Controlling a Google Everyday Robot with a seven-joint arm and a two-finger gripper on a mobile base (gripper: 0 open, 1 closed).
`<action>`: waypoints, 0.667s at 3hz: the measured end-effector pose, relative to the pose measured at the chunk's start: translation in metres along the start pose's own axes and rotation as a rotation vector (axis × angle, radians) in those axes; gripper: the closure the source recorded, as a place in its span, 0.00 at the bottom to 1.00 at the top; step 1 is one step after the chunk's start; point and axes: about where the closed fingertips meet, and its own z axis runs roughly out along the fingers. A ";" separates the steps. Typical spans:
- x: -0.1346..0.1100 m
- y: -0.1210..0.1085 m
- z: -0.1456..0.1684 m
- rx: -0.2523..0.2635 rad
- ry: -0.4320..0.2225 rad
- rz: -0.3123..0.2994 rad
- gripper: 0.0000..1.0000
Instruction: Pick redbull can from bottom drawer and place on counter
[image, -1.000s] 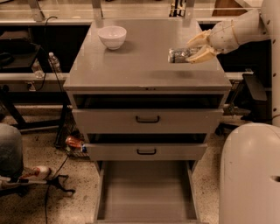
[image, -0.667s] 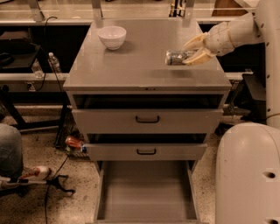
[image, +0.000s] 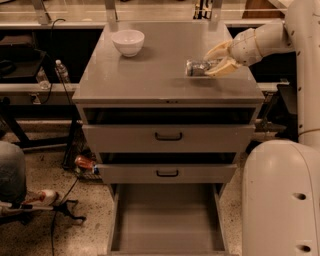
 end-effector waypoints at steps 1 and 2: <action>0.002 -0.006 -0.004 0.031 -0.014 0.001 0.00; 0.004 -0.012 -0.017 0.080 -0.032 0.005 0.00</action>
Offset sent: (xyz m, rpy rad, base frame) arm 0.0017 -0.0373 0.0281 0.0894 -0.0810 -0.0701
